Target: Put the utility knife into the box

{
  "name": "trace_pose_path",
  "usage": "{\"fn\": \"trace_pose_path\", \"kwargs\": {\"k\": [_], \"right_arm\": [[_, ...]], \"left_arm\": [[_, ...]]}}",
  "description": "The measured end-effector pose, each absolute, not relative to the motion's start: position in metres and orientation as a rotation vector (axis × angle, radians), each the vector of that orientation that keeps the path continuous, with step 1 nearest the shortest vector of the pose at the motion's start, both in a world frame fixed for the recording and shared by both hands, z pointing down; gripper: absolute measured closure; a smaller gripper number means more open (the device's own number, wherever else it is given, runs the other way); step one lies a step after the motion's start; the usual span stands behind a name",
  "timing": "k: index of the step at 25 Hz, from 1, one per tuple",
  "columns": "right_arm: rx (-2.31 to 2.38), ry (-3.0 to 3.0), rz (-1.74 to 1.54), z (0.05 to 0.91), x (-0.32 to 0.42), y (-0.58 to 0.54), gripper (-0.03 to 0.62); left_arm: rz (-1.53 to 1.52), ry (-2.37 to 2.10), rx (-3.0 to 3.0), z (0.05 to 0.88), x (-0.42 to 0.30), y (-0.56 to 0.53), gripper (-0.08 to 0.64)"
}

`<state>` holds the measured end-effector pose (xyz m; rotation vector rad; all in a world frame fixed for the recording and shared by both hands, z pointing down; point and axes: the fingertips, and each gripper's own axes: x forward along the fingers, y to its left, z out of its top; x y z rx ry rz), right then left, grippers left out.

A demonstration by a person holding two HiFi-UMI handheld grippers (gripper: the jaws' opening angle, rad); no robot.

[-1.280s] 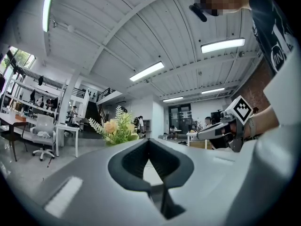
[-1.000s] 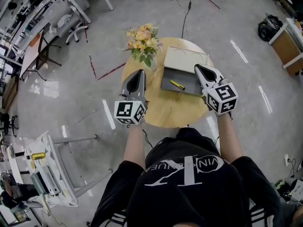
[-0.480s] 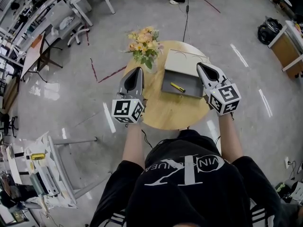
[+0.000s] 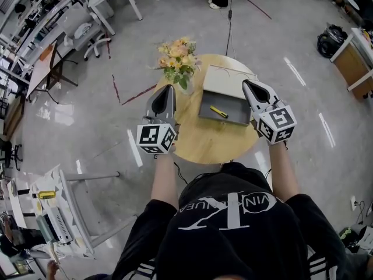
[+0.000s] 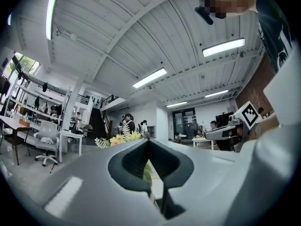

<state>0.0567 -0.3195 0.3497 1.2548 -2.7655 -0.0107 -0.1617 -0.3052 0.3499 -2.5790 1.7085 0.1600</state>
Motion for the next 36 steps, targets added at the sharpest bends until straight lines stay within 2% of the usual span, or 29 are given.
{"fn": "trace_pose_path", "kwargs": {"k": [36], "right_arm": [[1.231,-2.8,0.047,0.361,0.039,-0.336,0.578]], "left_arm": [[0.122,1.753,-2.607,0.37,-0.176,-0.315,0.551]]}}
